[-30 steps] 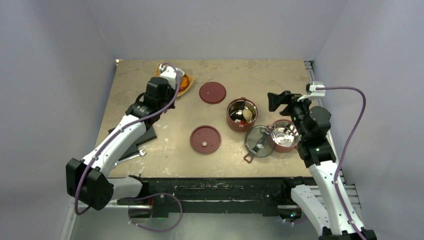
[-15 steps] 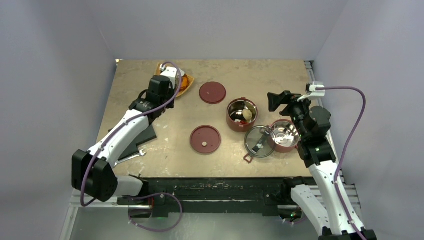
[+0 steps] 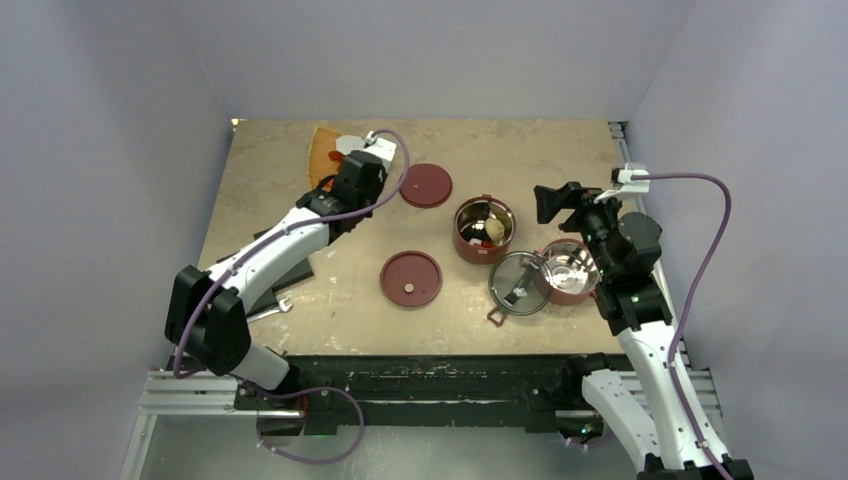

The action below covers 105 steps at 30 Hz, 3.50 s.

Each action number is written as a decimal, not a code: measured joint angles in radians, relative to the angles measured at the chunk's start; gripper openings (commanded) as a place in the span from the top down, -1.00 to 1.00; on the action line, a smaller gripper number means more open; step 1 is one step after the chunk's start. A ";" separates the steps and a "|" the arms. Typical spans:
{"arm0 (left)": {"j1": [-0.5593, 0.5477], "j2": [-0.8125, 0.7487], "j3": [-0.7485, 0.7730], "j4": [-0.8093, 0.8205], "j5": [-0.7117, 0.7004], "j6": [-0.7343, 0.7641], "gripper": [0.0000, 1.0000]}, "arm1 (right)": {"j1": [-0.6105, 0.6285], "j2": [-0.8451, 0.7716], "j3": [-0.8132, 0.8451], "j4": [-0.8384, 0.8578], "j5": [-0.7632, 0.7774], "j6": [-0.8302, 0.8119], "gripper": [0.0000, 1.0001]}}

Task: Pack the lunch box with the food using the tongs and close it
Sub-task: Pick up the fake food from the plate.

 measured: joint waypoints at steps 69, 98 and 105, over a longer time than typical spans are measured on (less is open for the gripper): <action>-0.076 -0.020 0.046 -0.007 -0.138 0.076 0.56 | 0.000 -0.011 -0.018 0.002 -0.013 0.009 -0.86; 0.173 0.016 0.024 -0.032 0.172 -0.315 0.37 | 0.000 -0.011 -0.018 -0.008 -0.012 0.009 -0.86; 0.243 0.008 -0.046 0.017 0.270 -0.390 0.38 | 0.000 -0.011 -0.018 -0.008 -0.012 0.009 -0.86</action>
